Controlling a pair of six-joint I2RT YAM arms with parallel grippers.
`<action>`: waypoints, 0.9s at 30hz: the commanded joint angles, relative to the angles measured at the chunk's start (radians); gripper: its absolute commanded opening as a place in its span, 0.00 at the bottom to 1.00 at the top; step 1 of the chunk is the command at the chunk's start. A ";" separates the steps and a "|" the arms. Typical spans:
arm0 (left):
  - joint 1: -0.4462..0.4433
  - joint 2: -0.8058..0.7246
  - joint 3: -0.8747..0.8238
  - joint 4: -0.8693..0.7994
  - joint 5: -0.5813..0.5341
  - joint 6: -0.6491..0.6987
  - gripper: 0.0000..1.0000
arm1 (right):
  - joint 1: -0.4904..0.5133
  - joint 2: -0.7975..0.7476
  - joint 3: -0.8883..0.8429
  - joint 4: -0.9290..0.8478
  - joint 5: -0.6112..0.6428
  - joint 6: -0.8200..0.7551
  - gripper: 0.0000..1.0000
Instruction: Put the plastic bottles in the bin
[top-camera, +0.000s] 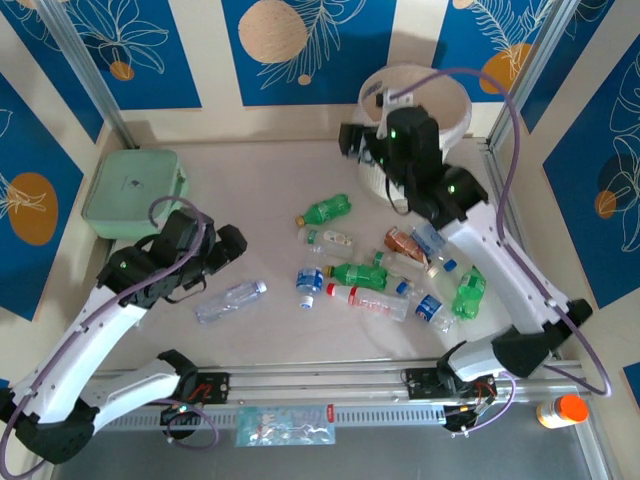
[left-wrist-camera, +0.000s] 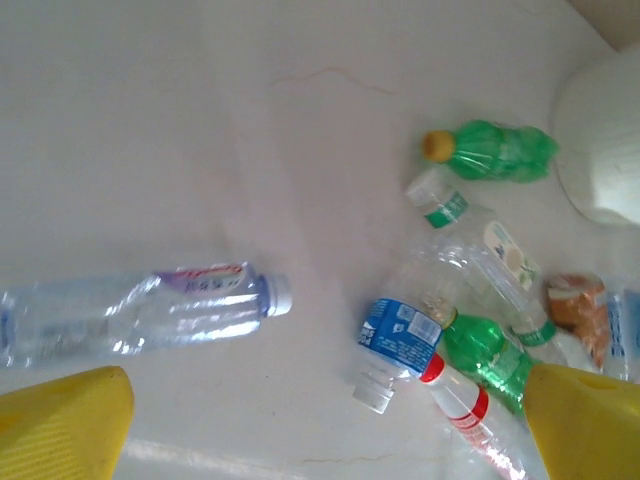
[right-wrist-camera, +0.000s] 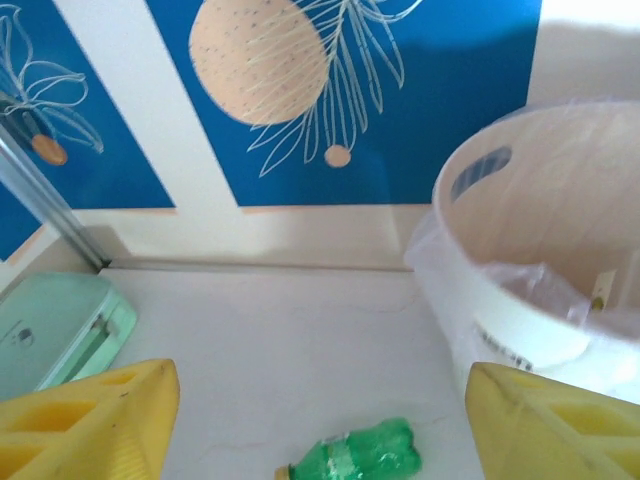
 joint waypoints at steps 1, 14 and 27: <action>0.009 -0.023 -0.039 -0.098 -0.058 -0.315 0.99 | 0.046 -0.090 -0.132 0.095 0.094 0.055 0.75; 0.010 -0.090 -0.282 -0.139 -0.200 -0.863 0.99 | 0.243 -0.329 -0.494 0.067 0.314 0.089 0.74; 0.083 0.074 -0.481 0.148 -0.054 -0.841 0.99 | 0.301 -0.348 -0.590 0.061 0.356 0.122 0.74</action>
